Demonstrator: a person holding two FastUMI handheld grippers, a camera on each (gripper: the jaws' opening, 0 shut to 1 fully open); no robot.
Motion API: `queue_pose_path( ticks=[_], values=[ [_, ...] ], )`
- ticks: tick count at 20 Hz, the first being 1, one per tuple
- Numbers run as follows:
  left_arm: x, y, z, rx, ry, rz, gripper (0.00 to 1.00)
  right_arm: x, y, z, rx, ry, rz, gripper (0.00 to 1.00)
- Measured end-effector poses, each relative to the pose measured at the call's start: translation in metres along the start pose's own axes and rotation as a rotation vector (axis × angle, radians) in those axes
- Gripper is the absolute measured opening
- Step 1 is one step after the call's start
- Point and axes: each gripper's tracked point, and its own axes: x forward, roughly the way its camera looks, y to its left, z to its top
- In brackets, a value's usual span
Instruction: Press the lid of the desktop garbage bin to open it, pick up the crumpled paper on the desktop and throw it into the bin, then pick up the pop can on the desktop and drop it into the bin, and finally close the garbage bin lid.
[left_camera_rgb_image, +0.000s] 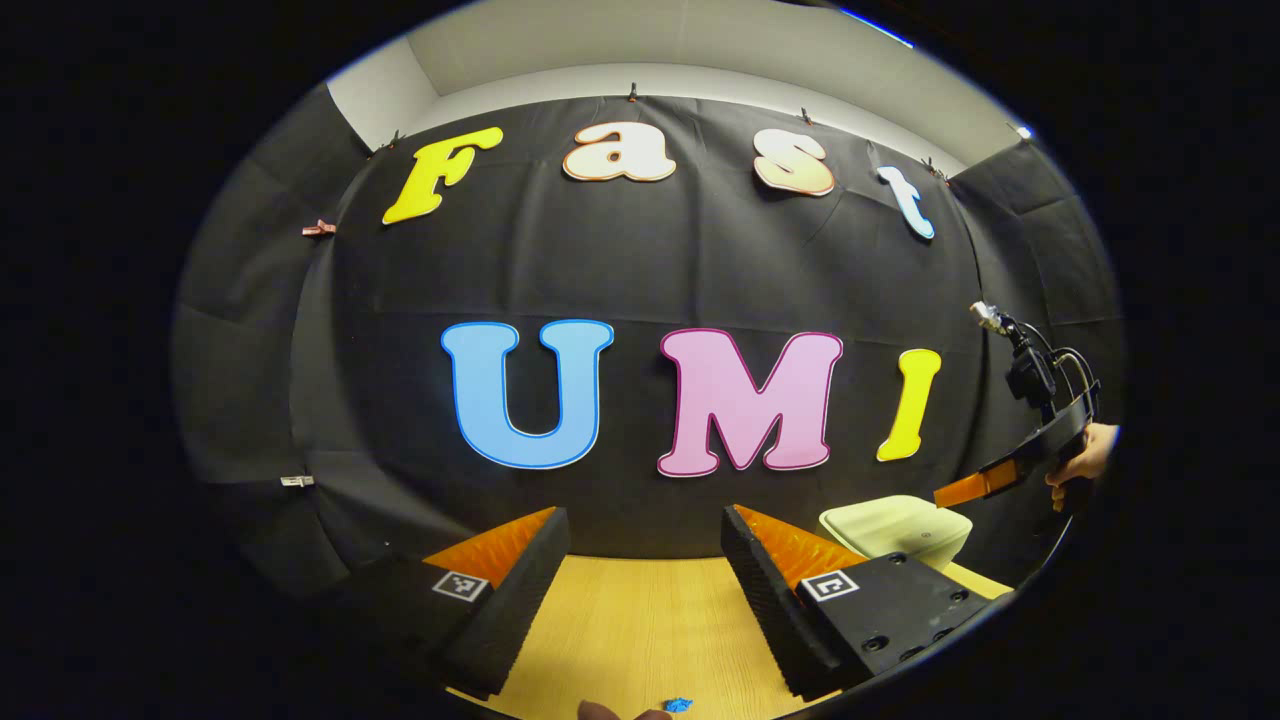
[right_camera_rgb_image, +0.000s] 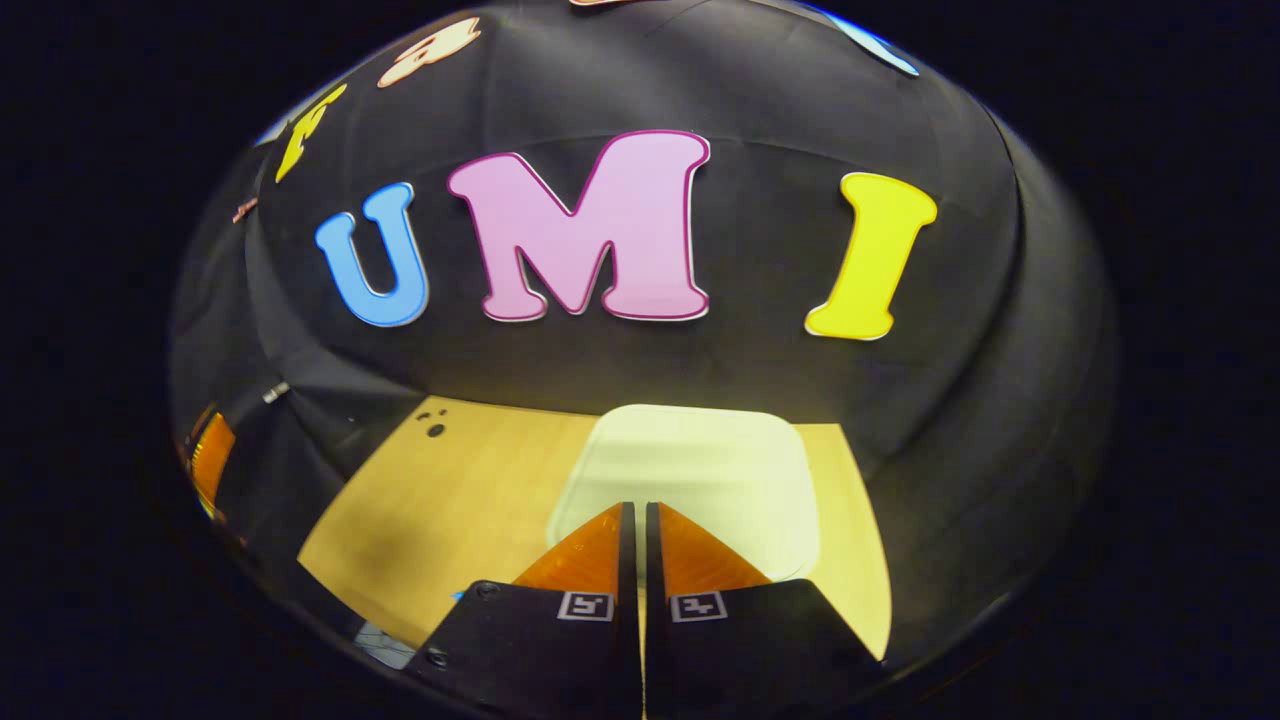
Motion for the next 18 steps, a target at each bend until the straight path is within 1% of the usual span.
queue_pose_path(
  ticks=[1,3,4,5,7,11,12,13,16,18],
  values=[
    [-0.001,0.0,0.0,0.0,0.002,0.0,0.98,0.005,0.0,-0.001,-0.012,0.001,-0.001,0.07],
    [-0.002,0.0,-0.001,0.001,0.005,0.0,0.98,0.015,0.003,-0.009,-0.004,0.031,0.023,0.06],
    [-0.002,0.0,-0.001,0.001,0.008,0.0,0.98,0.022,0.0,-0.014,-0.006,0.053,0.017,0.1],
    [-0.003,0.0,-0.002,0.0,0.012,0.001,0.97,0.027,-0.003,-0.018,-0.011,0.066,0.01,0.05],
    [-0.004,0.0,-0.003,-0.003,0.02,0.003,0.98,0.033,-0.006,-0.025,-0.006,0.079,0.002,0.06],
    [-0.005,0.0,-0.005,0.001,0.03,0.01,0.98,0.04,-0.009,-0.047,0.003,0.142,0.005,0.06],
    [-0.005,0.0,-0.005,0.004,0.032,0.012,0.98,0.043,-0.008,-0.043,0.013,0.113,0.003,0.07],
    [-0.006,0.001,-0.006,0.008,0.036,0.013,0.98,0.036,-0.009,-0.043,0.022,0.128,0.005,0.06],
    [-0.006,0.0,-0.007,0.006,0.036,0.013,0.98,0.042,-0.009,-0.047,0.018,0.088,0.035,0.06],
    [-0.006,-0.001,-0.007,0.001,0.037,0.01,0.98,0.041,-0.009,-0.047,0.025,0.074,0.04,0.05]
  ],
)
